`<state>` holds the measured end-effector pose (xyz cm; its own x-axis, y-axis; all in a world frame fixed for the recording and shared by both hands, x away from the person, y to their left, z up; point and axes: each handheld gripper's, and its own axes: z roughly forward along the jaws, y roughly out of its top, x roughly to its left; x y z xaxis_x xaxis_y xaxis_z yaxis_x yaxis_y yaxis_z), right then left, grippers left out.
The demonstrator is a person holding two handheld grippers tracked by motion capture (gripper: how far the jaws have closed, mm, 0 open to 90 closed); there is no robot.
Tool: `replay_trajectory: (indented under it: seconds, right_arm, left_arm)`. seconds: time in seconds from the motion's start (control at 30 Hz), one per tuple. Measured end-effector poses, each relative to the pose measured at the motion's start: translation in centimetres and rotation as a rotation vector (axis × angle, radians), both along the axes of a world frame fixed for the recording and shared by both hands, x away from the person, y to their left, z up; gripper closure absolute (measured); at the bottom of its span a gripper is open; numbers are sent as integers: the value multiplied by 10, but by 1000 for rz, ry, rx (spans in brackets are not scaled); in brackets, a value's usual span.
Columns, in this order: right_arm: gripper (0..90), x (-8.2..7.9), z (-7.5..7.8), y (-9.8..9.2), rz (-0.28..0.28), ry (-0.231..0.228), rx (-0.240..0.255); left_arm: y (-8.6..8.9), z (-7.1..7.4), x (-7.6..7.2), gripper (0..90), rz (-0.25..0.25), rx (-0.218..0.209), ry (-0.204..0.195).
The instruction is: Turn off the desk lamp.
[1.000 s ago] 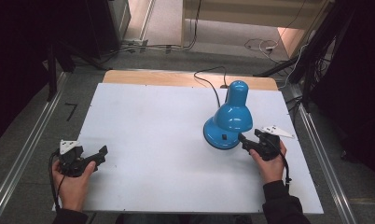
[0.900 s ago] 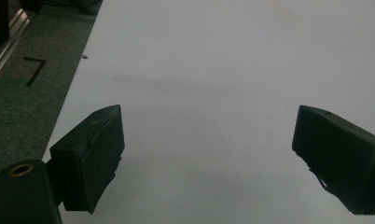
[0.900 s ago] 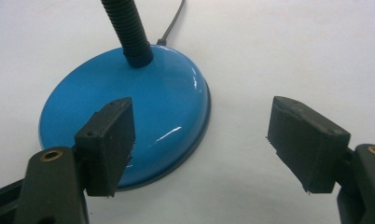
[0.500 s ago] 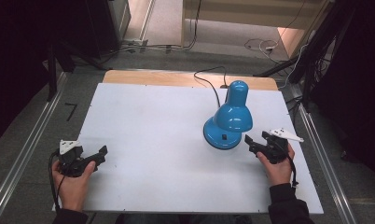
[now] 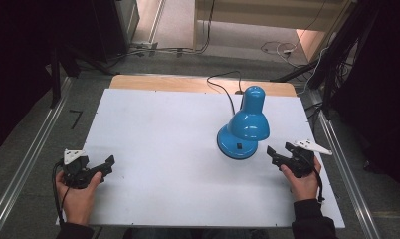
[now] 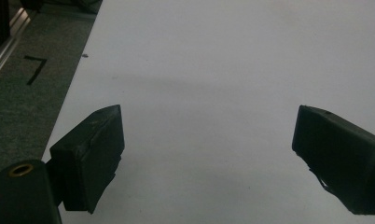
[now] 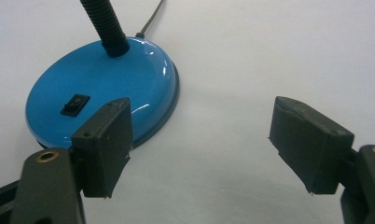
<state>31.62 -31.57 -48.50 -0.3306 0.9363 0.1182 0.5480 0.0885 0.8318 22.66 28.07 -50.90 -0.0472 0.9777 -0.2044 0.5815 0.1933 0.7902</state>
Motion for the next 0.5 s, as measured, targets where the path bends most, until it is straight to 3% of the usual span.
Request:
replay_trajectory:
  seconds: [0.5]
  right_arm:
    - [199,-9,2,-15,-16,3,1]
  left_arm:
    - [0,0,0,102,1,-1,-3]
